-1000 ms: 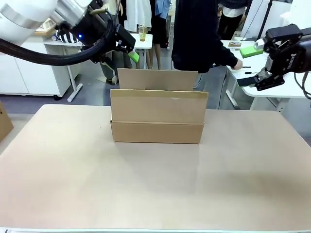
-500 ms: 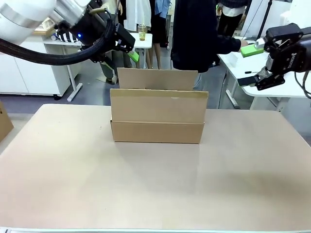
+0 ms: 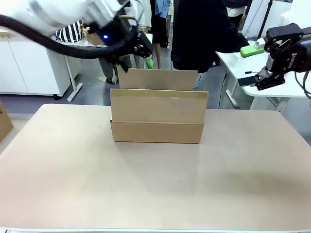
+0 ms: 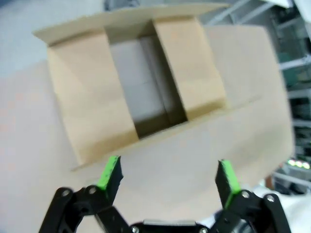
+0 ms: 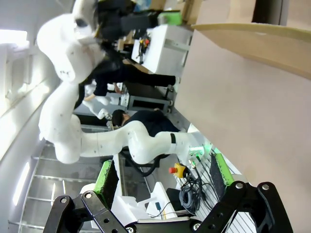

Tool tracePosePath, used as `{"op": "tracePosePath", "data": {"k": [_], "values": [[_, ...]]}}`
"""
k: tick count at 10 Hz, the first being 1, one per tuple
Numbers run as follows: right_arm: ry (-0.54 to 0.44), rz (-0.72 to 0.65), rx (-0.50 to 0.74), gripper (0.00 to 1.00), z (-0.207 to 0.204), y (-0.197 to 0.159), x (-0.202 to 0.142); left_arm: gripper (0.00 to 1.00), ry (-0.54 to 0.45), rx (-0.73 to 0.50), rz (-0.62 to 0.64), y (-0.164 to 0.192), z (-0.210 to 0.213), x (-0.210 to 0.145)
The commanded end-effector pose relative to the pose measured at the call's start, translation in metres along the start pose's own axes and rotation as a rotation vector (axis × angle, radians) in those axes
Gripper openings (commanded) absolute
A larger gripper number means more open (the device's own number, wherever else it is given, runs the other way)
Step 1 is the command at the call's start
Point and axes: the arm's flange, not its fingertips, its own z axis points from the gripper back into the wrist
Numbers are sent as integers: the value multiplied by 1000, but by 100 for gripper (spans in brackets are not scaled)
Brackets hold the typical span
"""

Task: Pack the gift set into the box.
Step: Place both hands on the side flaps of the Package Box and spread them outward.

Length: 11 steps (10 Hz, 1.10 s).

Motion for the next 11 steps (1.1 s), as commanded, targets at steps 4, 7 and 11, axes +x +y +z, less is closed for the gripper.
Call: {"op": "tracePosePath", "data": {"k": [4, 7, 11], "values": [[-10, 28, 28, 100, -2, 0, 2, 100, 175, 332, 17, -34, -72, 77], [-10, 28, 28, 100, -2, 0, 2, 100, 226, 424, 30, -31, -105, 66], [-10, 28, 28, 100, -2, 0, 2, 100, 249, 600, 6, -30, -146, 53]]}}
